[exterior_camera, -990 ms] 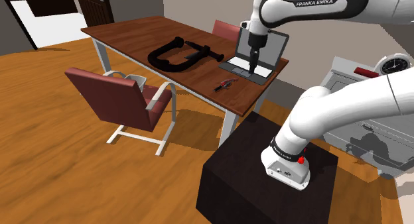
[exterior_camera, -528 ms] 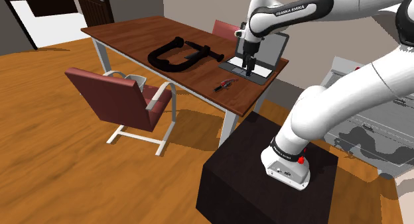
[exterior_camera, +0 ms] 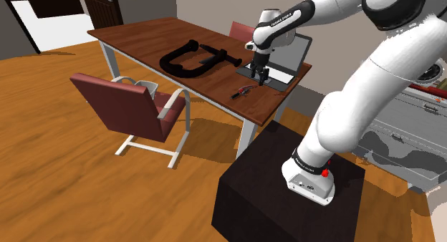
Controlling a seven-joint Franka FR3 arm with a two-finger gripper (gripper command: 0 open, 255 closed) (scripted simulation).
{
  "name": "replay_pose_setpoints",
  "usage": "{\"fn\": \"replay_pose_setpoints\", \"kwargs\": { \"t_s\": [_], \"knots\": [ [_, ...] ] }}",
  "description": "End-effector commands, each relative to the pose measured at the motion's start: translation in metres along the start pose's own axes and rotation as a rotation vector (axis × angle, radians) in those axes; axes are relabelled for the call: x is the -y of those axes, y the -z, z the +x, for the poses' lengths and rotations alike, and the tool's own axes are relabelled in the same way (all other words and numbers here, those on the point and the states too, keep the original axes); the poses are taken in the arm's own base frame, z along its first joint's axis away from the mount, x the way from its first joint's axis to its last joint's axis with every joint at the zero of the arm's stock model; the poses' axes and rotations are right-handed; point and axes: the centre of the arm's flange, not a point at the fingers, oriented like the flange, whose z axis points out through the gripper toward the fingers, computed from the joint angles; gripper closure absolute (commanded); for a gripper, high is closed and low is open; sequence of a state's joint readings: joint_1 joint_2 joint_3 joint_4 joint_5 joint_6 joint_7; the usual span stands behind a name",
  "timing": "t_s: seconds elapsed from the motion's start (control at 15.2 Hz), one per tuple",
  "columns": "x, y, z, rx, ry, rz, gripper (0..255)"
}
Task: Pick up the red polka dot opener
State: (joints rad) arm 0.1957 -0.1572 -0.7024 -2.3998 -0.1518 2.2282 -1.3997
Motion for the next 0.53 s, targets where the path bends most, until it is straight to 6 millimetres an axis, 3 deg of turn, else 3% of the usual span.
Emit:
{"fn": "replay_pose_setpoints", "kwargs": {
  "t_s": [0.0, 0.46],
  "knots": [
    [-0.021, -0.015, -0.001, -0.005, 0.082, -0.001, 0],
    [-0.093, -0.071, 0.017, -0.026, 0.341, 0.006, 0]
  ]
}}
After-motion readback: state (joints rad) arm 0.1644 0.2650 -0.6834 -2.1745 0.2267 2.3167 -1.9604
